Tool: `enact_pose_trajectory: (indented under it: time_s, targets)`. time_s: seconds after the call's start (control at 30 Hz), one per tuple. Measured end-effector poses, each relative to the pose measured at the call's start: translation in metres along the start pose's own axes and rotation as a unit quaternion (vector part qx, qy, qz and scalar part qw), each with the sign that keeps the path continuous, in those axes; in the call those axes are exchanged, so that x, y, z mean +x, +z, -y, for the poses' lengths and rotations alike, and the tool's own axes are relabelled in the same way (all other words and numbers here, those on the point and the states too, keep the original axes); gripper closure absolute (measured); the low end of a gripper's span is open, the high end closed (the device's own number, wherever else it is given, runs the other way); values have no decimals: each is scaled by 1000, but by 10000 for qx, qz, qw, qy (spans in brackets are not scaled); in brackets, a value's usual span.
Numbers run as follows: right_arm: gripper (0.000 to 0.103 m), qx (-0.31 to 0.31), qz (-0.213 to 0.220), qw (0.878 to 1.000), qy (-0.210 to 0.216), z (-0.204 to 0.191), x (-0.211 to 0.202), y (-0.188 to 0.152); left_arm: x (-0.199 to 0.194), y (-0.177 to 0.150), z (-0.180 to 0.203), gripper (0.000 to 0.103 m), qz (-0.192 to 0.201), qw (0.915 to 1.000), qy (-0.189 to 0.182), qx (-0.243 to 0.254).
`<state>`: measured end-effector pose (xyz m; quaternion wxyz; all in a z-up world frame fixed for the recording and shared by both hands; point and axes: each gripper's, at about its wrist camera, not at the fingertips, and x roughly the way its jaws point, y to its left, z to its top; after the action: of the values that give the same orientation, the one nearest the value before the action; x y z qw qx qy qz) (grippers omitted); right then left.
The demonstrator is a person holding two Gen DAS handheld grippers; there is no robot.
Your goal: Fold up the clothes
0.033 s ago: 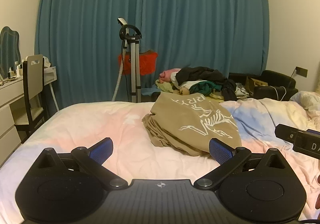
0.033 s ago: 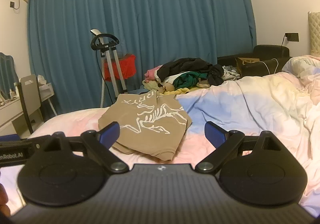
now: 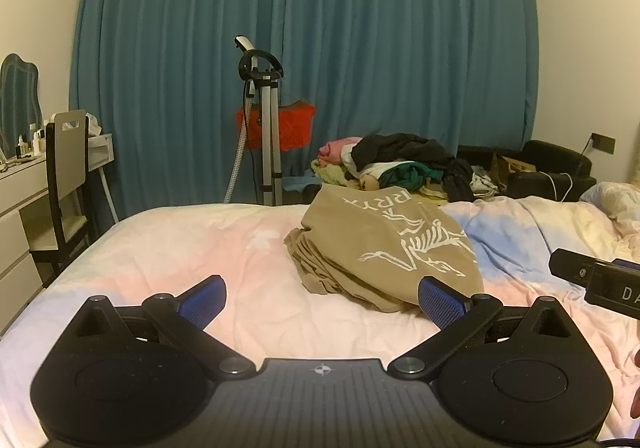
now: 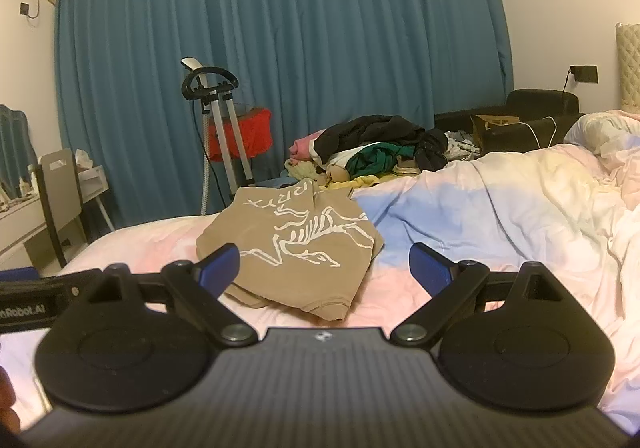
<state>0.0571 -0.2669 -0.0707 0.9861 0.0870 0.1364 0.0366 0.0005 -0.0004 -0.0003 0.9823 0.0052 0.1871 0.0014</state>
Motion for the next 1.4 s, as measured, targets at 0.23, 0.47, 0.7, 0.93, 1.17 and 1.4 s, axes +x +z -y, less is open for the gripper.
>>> enact_pose_trajectory:
  time_s: [0.23,0.47,0.7,0.93,1.17,1.4]
  targets:
    - [10,14,-24,10000,-6,1,4,-6,4,0,-2,0,-13,10000,-50,-74]
    - [10,-57,-19,10000,-42,-5,1,-2,-1,4,-2,0,4,10000,-80,-22]
    - [10,-78,-44,9999,-48,-4,2,-3,2,4,0,0,-48,9999,-76,50]
    - [10,-127,-50,9999,-77,-4,2,-4,4,1,2,0,-14,9999,-71,110]
    - [10,-134,-65,9999,-87,-5,2,-4,5,-1,5,0,-13,9998,-66,164]
    - [10,-115,-81,9999,-92,-4,3,-6,7,-4,6,0,-5,9998,-33,212]
